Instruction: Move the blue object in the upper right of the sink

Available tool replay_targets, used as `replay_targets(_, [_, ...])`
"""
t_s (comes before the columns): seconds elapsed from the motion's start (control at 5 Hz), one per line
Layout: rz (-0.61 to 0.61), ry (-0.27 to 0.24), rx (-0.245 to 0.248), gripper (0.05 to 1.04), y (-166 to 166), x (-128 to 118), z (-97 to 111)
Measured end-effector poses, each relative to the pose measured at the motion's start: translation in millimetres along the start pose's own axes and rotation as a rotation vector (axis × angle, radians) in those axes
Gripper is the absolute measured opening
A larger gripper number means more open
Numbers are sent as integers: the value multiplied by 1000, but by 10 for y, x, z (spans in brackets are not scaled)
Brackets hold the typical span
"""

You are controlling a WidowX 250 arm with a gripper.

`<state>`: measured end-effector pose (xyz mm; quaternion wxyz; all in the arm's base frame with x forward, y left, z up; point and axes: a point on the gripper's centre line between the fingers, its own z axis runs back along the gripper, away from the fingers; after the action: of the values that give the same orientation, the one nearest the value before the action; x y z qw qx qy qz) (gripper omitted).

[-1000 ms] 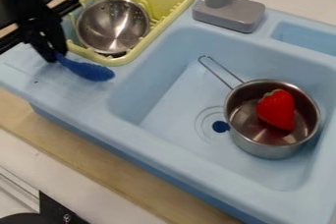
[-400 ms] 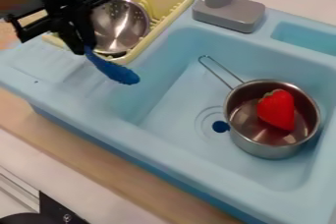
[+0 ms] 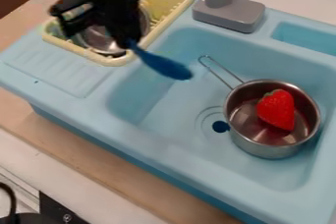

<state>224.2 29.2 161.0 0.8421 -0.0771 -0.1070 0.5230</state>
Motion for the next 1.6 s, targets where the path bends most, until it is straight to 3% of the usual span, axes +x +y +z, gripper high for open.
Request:
replay_targets(0.4, [26,-41,-92,66,-473,-241,16])
replay_targets(0.8, [84,-47,-90,66,-878,-389,-179])
replay_targets(1.6, [99,-108,-88,66,-1331,-506,-434])
